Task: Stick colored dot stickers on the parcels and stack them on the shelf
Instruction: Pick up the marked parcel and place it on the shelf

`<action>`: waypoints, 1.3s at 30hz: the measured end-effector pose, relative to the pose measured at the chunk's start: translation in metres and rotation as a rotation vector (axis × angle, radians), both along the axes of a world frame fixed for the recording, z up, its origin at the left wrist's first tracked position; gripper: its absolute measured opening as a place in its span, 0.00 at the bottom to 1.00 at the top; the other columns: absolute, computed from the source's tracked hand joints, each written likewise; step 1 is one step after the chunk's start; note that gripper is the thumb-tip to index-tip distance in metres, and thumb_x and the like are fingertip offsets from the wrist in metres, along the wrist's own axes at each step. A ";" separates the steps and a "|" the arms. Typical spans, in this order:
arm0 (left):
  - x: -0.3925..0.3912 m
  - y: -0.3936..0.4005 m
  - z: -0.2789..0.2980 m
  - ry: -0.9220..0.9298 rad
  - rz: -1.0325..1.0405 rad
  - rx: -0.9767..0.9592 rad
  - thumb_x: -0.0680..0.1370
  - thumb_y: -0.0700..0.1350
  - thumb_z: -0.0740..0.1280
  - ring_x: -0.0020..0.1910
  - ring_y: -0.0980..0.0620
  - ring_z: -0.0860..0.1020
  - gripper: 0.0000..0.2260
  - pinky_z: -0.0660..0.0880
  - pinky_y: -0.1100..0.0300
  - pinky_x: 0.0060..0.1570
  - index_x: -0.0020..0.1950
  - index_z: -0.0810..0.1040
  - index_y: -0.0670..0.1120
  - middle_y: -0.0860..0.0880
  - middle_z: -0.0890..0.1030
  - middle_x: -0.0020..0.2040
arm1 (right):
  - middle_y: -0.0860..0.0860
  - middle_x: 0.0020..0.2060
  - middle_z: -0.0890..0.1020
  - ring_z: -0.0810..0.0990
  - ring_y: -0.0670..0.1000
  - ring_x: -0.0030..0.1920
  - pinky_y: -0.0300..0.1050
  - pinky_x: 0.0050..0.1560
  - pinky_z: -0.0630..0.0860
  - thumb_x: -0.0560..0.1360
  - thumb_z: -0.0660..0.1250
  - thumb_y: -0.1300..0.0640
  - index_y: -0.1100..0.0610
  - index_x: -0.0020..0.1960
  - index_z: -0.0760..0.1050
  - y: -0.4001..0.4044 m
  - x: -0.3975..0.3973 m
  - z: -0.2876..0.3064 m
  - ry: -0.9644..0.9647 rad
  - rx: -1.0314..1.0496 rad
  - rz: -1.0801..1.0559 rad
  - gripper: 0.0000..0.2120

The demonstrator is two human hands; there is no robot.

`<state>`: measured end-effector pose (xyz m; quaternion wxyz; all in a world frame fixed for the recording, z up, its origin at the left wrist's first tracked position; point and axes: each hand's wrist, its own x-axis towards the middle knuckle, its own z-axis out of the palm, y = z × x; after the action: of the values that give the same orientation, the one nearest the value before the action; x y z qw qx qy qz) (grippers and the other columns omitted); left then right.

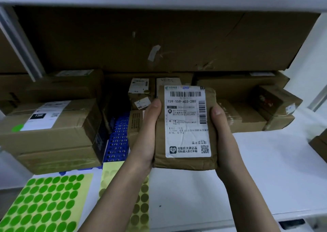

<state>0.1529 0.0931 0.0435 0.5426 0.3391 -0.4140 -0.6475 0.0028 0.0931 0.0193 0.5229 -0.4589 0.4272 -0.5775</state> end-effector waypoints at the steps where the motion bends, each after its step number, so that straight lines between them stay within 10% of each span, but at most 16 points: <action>1: -0.002 0.000 -0.004 -0.006 -0.010 0.030 0.75 0.61 0.57 0.49 0.50 0.83 0.19 0.81 0.57 0.46 0.59 0.77 0.54 0.48 0.84 0.51 | 0.50 0.62 0.79 0.79 0.54 0.60 0.58 0.64 0.73 0.61 0.66 0.27 0.43 0.70 0.69 0.001 -0.001 -0.003 -0.008 0.033 -0.002 0.40; 7: -0.013 0.003 -0.035 -0.044 -0.027 0.249 0.78 0.61 0.58 0.46 0.49 0.84 0.18 0.77 0.53 0.48 0.53 0.81 0.52 0.47 0.85 0.48 | 0.51 0.53 0.84 0.84 0.52 0.51 0.47 0.49 0.81 0.79 0.55 0.42 0.49 0.66 0.73 0.009 -0.007 -0.030 -0.090 0.244 -0.007 0.20; 15: -0.025 0.021 -0.091 -0.163 0.071 0.438 0.79 0.61 0.56 0.43 0.48 0.84 0.20 0.79 0.58 0.39 0.55 0.81 0.51 0.47 0.85 0.47 | 0.52 0.44 0.86 0.86 0.52 0.41 0.42 0.36 0.80 0.81 0.53 0.44 0.52 0.57 0.78 0.025 -0.012 -0.082 -0.112 0.481 0.005 0.19; 22: -0.033 0.028 -0.127 -0.144 0.073 0.558 0.82 0.54 0.53 0.32 0.50 0.83 0.20 0.76 0.62 0.28 0.48 0.81 0.47 0.47 0.85 0.36 | 0.50 0.41 0.86 0.85 0.49 0.41 0.40 0.36 0.80 0.81 0.53 0.44 0.51 0.52 0.79 0.029 -0.013 -0.113 -0.009 0.528 0.022 0.19; 28: -0.036 0.020 -0.150 -0.239 0.147 0.650 0.80 0.57 0.54 0.47 0.42 0.83 0.22 0.78 0.48 0.52 0.55 0.82 0.47 0.44 0.85 0.46 | 0.52 0.48 0.86 0.84 0.53 0.49 0.51 0.54 0.79 0.81 0.54 0.42 0.52 0.57 0.79 0.025 -0.013 -0.130 0.101 0.577 -0.012 0.20; 35: -0.037 0.016 -0.161 -0.258 0.136 0.651 0.81 0.53 0.53 0.39 0.45 0.83 0.20 0.76 0.59 0.34 0.47 0.82 0.47 0.44 0.85 0.41 | 0.51 0.55 0.83 0.83 0.53 0.53 0.55 0.59 0.77 0.64 0.60 0.24 0.47 0.60 0.78 0.011 -0.022 -0.160 0.203 0.576 -0.018 0.36; 39: -0.039 0.013 -0.165 -0.280 0.158 0.649 0.80 0.55 0.54 0.45 0.42 0.83 0.19 0.78 0.55 0.40 0.54 0.81 0.46 0.42 0.84 0.48 | 0.52 0.52 0.83 0.83 0.52 0.51 0.46 0.50 0.79 0.77 0.57 0.35 0.53 0.59 0.76 0.014 -0.014 -0.142 0.226 0.579 -0.015 0.24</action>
<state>0.1140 0.1061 -0.1216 0.3930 0.6102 -0.2297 -0.6484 -0.0109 0.1071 -0.1226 0.5768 -0.3488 0.6328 -0.3810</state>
